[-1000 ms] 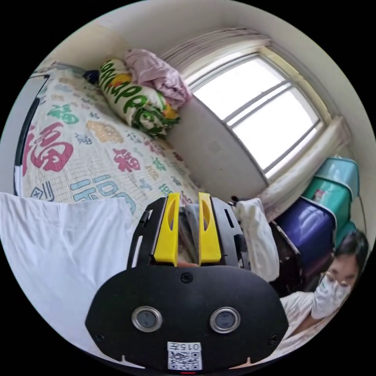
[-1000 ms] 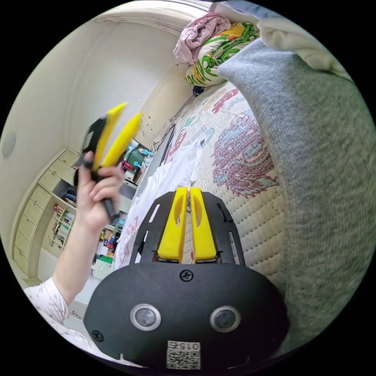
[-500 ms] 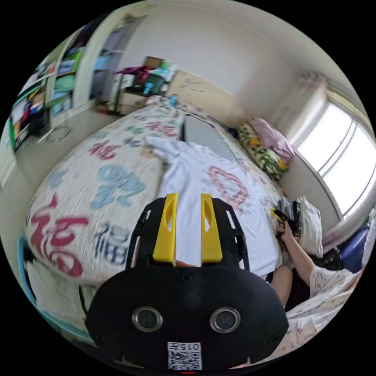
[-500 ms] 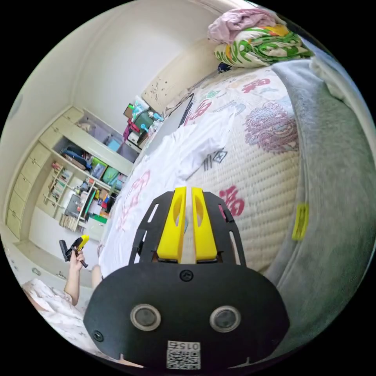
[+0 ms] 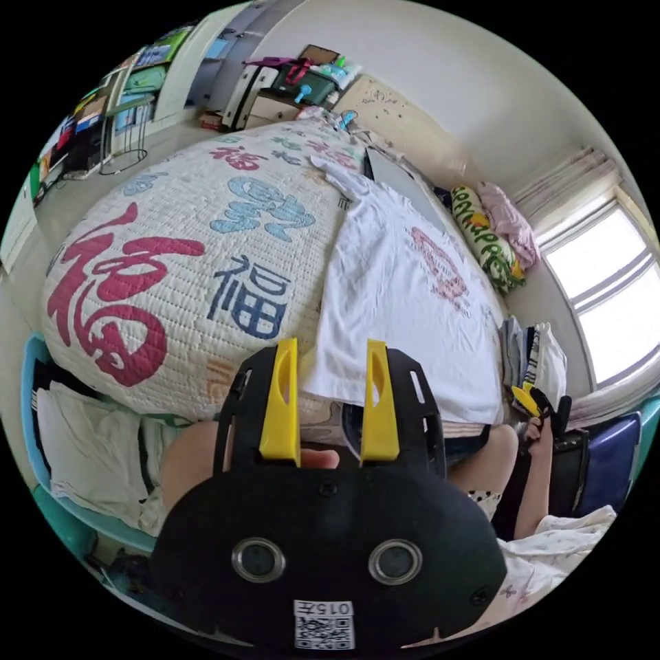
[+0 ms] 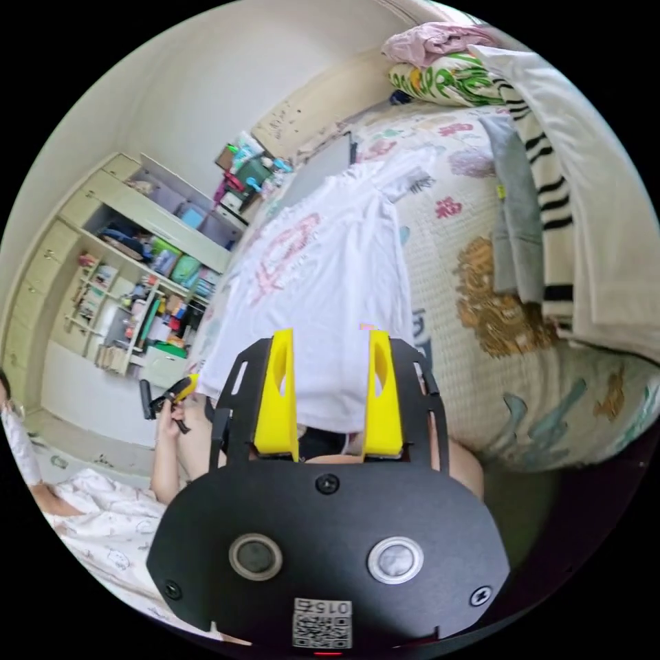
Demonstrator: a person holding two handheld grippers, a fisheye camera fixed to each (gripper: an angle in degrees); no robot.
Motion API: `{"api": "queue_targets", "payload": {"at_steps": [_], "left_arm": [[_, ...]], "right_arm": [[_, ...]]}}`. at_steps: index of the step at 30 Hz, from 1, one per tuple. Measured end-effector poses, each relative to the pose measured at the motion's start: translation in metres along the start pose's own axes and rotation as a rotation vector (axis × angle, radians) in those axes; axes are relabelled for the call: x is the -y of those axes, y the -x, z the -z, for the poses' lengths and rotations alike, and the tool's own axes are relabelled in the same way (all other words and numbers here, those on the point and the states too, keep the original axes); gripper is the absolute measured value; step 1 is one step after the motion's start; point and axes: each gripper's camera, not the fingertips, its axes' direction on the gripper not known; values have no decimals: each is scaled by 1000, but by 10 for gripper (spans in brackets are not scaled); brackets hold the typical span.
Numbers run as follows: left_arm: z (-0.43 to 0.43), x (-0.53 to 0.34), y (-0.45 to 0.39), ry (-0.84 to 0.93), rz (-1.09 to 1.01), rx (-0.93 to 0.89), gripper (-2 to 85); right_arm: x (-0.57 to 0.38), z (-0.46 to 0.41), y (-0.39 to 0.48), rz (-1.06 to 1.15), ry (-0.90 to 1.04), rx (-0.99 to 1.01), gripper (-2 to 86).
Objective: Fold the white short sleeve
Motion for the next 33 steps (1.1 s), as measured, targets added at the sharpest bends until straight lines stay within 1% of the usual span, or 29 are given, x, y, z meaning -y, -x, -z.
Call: {"api": "queue_targets", "payload": {"at_steps": [2, 5, 6, 8, 10, 13, 16, 18, 20, 27, 29, 33], "left_arm": [[-21, 11, -22, 43, -39, 81, 127], [-35, 15, -38, 50, -62, 126, 100], [-36, 16, -38, 53, -60, 121, 90], [-44, 16, -36, 83, -54, 52, 16], [-51, 17, -37, 103, -64, 11, 3], [-55, 15, -53, 83, -88, 79, -4], [-56, 12, -56, 57, -84, 83, -7], [-53, 11, -52, 37, -73, 70, -8], [-50, 10, -46, 28, -57, 52, -8], [-57, 11, -46, 49, -69, 53, -7], [-69, 15, -55, 80, -86, 91, -7], [-90, 28, -73, 135, -110, 164, -7]], "right_arm": [[-18, -26, -19, -52, 51, -111, 140], [-33, -72, -54, -124, 129, -176, 139], [-36, -82, -63, -143, 143, -188, 139], [-39, -106, -88, -177, 154, -184, 135], [-38, -125, -102, -160, 171, -208, 120], [-38, -156, -129, -153, 197, -265, 81], [-46, -181, -156, -152, 202, -245, 44], [-51, -198, -167, -140, 205, -263, 19], [-56, -220, -174, -103, 195, -324, 7], [-73, -275, -220, -75, 182, -380, -2], [-73, -308, -233, -46, 229, -423, -2], [-74, -349, -252, -32, 252, -476, -1]]}}
